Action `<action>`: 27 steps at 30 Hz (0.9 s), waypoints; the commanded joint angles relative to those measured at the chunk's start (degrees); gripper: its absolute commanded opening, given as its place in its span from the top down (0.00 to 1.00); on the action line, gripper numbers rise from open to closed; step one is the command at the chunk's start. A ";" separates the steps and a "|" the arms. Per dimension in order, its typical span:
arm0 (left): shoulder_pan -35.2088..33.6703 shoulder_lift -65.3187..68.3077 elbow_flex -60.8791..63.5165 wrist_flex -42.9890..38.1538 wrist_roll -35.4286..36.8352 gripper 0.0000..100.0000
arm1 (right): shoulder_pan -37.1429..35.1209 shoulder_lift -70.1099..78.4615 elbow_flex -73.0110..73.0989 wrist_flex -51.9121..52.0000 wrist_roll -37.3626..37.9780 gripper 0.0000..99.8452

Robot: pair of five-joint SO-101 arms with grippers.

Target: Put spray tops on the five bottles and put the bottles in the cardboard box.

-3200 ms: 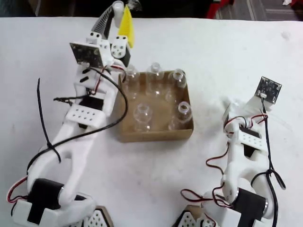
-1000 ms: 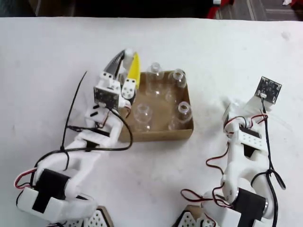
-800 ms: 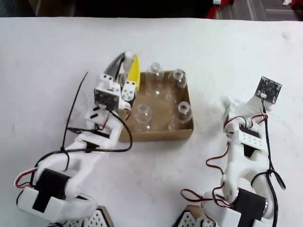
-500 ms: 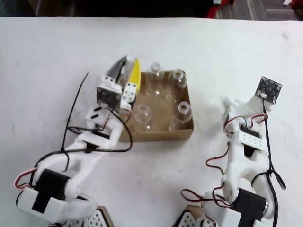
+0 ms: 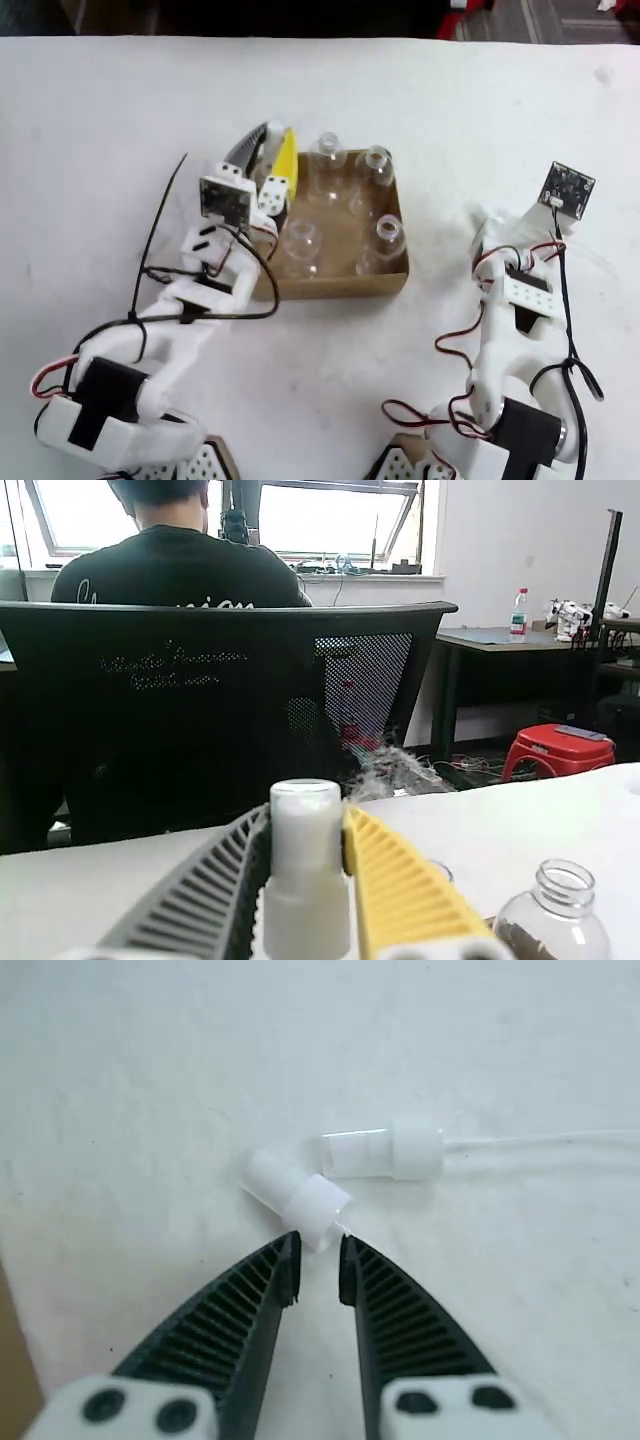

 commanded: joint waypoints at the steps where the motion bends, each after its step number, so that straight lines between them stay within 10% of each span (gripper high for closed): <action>1: -1.80 -0.84 -0.44 0.35 5.45 0.85 | -0.75 -0.22 -1.93 -1.36 0.44 0.95; 23: -4.09 -9.01 1.67 0.79 9.41 0.77 | -0.75 -0.22 -1.93 -1.36 0.44 0.95; 27: -4.09 -21.93 1.85 15.21 9.76 0.77 | -0.75 -0.22 -1.93 -1.36 0.44 0.95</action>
